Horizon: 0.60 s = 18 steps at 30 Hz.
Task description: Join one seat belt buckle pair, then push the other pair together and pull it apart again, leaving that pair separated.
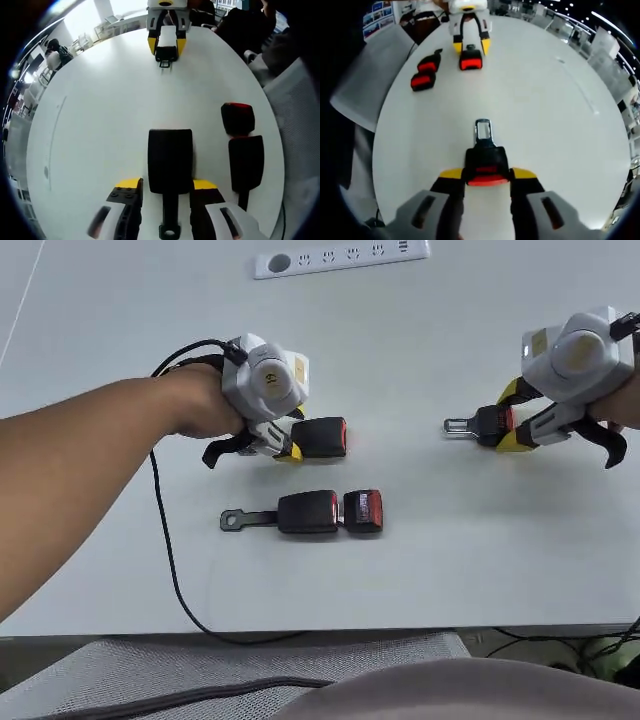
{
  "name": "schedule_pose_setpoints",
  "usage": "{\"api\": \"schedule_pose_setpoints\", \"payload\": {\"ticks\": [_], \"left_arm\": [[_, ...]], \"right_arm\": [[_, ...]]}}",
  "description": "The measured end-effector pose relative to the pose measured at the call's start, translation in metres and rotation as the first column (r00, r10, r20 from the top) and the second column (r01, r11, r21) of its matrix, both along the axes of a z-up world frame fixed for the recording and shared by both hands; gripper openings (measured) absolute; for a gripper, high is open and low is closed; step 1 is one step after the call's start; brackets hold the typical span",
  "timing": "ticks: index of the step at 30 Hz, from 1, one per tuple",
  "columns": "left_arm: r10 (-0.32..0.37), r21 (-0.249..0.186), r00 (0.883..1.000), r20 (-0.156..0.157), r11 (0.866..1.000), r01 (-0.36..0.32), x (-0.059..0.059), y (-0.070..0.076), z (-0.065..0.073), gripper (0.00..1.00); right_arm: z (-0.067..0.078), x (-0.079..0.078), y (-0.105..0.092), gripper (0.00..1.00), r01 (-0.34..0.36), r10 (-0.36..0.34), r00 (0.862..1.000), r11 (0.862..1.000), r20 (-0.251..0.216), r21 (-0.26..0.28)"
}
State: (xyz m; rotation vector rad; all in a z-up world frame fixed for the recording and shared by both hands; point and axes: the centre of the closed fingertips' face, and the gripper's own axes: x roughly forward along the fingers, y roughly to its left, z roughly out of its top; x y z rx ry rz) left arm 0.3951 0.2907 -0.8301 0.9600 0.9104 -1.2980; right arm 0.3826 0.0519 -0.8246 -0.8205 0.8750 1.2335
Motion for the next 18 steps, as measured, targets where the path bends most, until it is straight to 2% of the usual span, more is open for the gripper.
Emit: {"api": "schedule_pose_setpoints", "payload": {"ticks": [2, 3, 4, 5, 11, 18], "left_arm": [[-0.005, -0.006, 1.0, -0.013, 1.0, 0.005, -0.0025, -0.0007, -0.0004, 0.35], [-0.01, -0.008, 0.999, -0.037, 1.0, 0.01, -0.0072, -0.0011, -0.0012, 0.33], [-0.008, -0.008, 1.0, -0.022, 1.0, 0.007, -0.0047, -0.0013, -0.0006, 0.32], [-0.009, -0.009, 1.0, -0.02, 1.0, 0.009, -0.0048, -0.0016, -0.0004, 0.32], [0.006, 0.003, 0.999, -0.033, 1.0, -0.006, -0.0054, -0.0027, -0.0004, 0.32], [0.021, 0.007, 0.999, -0.033, 1.0, -0.021, -0.0062, -0.0012, -0.0005, 0.31]], "right_arm": [[0.0007, 0.0, 0.0004, 0.34, -0.001, 0.001, 1.0, 1.0, -0.007, 0.007], [0.0006, -0.0002, 0.0008, 0.34, -0.004, 0.005, 1.0, 1.0, -0.007, 0.008], [0.0007, -0.0002, 0.0009, 0.33, -0.006, 0.006, 1.0, 1.0, -0.007, 0.009], [0.0008, -0.0003, 0.0013, 0.33, -0.009, 0.009, 1.0, 1.0, -0.008, 0.01], [0.0007, -0.0001, 0.0033, 0.33, -0.025, 0.025, 1.0, 1.0, -0.005, 0.011], [0.0015, -0.0016, 0.0067, 0.33, -0.028, 0.028, 1.0, 1.0, -0.007, 0.014]]}}
